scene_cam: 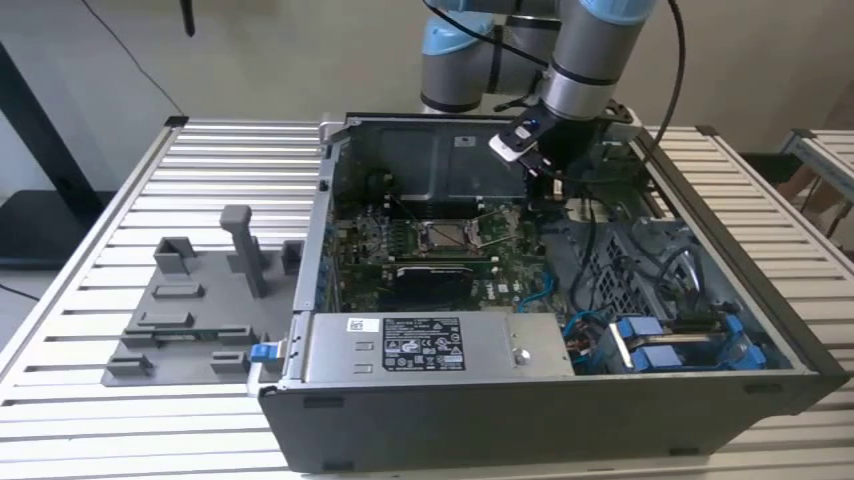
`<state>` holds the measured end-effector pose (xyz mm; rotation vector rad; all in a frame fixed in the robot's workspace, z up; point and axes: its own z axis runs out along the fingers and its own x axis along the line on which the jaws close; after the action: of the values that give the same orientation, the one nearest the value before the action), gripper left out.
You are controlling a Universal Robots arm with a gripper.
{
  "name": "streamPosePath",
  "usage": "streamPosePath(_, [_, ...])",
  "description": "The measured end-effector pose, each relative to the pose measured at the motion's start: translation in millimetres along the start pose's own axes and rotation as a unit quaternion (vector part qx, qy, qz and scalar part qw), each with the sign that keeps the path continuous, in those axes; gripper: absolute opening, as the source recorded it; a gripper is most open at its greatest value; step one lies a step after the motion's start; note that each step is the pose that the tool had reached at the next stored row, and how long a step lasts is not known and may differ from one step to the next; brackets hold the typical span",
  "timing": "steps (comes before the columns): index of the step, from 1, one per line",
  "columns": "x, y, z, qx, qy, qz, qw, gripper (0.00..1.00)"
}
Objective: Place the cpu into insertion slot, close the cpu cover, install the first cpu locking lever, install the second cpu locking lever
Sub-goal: 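Close the cpu cover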
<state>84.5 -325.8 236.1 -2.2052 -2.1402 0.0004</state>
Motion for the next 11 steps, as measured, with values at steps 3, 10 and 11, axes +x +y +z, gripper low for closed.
streamPosePath(3, [-0.2,0.5,5.0,0.0005,0.0,0.0,1.0,0.11])
streamPosePath(10, [-0.7,1.6,15.7,0.0018,0.0001,0.0,1.0,0.11])
streamPosePath(11, [-0.8,2.1,16.2,0.0028,0.0,0.0,1.0,0.11])
